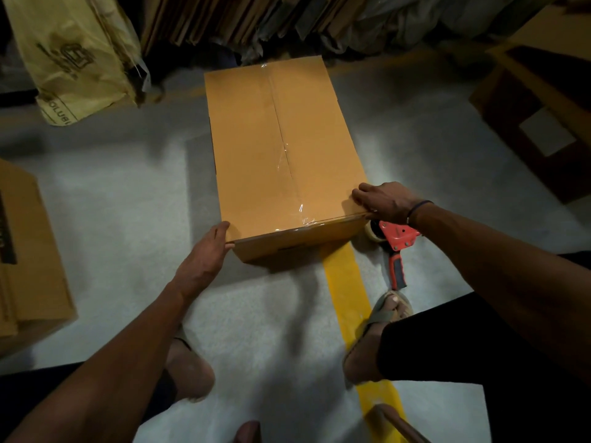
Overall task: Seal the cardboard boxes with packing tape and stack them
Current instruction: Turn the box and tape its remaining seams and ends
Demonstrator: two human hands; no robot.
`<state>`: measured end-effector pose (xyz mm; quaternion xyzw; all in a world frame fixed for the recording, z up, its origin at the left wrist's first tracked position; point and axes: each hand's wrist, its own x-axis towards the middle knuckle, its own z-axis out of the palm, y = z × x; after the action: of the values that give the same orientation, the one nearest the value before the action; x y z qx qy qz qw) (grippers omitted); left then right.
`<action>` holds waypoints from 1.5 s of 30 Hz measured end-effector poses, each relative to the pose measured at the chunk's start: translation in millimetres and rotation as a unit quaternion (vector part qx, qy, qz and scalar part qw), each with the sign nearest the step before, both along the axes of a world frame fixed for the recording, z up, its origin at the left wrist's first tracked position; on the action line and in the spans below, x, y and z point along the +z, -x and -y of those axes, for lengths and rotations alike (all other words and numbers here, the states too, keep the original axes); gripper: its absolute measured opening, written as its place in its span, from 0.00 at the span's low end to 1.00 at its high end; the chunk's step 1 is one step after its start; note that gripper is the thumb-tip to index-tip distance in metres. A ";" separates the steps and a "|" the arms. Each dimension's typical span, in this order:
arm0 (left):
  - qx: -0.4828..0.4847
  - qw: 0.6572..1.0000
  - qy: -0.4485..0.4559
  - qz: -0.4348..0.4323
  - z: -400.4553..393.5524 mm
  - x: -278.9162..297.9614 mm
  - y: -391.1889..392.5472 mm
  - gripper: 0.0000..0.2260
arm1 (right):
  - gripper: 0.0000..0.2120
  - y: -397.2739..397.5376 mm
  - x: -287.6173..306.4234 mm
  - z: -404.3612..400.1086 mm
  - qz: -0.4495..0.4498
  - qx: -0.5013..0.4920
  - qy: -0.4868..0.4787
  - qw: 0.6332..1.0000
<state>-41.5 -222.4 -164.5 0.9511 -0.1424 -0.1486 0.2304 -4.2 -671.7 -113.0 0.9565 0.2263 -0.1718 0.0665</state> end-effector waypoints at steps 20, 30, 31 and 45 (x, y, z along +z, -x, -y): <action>0.068 0.997 0.036 0.024 10.2 5.8 -0.1 0.24 | 0.15 1.8 -5.4 -1.9 -0.052 -0.049 -0.078 0.994; 0.100 0.993 0.048 0.043 3.1 11.1 5.6 0.19 | 0.24 10.2 -11.4 2.8 -0.017 -0.200 -0.158 0.967; 0.107 0.992 0.044 0.054 4.5 12.0 6.9 0.18 | 0.25 11.5 -12.8 1.6 -0.009 -0.225 -0.161 0.961; 0.007 0.992 -0.094 0.082 0.4 26.0 -6.3 0.16 | 0.21 4.5 -5.9 2.3 -0.033 -0.032 -0.095 0.994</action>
<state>-35.2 -222.7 -138.6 0.9784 -0.1400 -0.0811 0.1285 -8.7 -674.1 -118.9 0.9591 0.2127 -0.1829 -0.0378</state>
